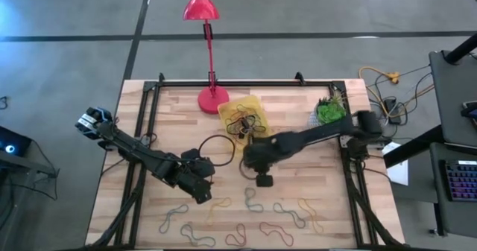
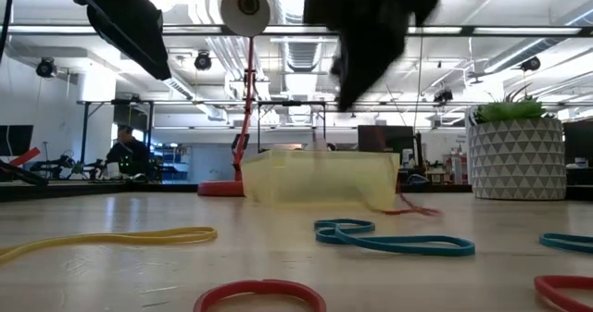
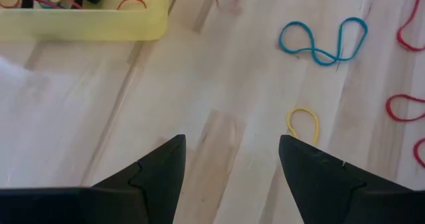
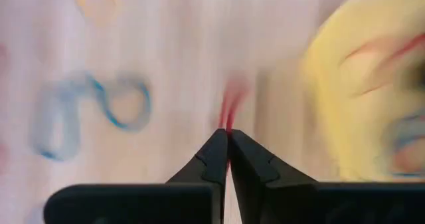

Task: Pick and place rubber bands into bin
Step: Put the red rubber band into the yellow bin, then put the blue rubber band into the yellow bin

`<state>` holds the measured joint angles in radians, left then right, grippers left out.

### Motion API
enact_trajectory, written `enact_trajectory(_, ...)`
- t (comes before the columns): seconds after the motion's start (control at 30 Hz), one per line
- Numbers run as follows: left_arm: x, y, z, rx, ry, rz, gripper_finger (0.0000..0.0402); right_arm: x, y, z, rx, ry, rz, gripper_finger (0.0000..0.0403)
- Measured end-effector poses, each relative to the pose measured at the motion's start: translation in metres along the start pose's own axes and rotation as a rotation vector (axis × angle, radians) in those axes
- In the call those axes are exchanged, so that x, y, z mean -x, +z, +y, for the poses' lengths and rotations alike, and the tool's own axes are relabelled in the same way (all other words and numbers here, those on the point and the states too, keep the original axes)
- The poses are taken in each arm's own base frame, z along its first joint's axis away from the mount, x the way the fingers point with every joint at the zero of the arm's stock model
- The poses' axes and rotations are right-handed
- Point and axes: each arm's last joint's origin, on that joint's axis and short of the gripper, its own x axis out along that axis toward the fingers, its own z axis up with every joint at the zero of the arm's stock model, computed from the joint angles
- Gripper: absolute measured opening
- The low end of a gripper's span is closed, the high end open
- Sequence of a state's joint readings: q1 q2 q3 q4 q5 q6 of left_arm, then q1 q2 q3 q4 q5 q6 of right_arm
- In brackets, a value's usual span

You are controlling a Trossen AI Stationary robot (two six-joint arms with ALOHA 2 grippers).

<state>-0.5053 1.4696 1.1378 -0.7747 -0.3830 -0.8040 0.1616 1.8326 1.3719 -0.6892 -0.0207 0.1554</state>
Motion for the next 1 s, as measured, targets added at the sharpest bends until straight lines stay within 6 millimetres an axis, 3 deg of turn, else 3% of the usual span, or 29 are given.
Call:
enact_trajectory(0.13, 0.0, 0.001, 0.0, 0.002, 0.01, -0.017, 0.0226, 0.048, 0.007, -0.003, -0.032, -0.141, -0.152, 0.0008)
enact_trajectory(0.27, 0.0, 0.001, 0.0, 0.002, 0.02, -0.027, 0.0226, 0.082, 0.018, -0.034, -0.07, -0.329, -0.273, 0.0008)
enact_trajectory(0.47, 0.0, 0.002, 0.0, 0.005, 0.022, -0.034, 0.0226, 0.061, 0.021, -0.1, -0.255, -0.433, -0.208, 0.0008)
enact_trajectory(0.6, 0.0, 0.002, 0.0, 0.009, 0.018, -0.037, 0.0226, 0.048, 0.019, -0.113, -0.325, -0.387, -0.149, 0.0023)
enact_trajectory(0.8, 0.0, 0.004, -0.002, 0.02, 0.001, -0.054, 0.0226, 0.035, 0.007, -0.077, -0.225, -0.287, 0.027, 0.0099)
enact_trajectory(0.9, 0.0, 0.004, -0.002, 0.022, -0.004, -0.058, 0.0226, 0.037, -0.005, -0.045, -0.105, -0.269, 0.148, 0.0145)
enact_trajectory(1.0, 0.0, 0.005, -0.003, 0.028, -0.014, -0.068, 0.0226, 0.045, -0.021, -0.001, 0.053, -0.234, 0.218, 0.0181)
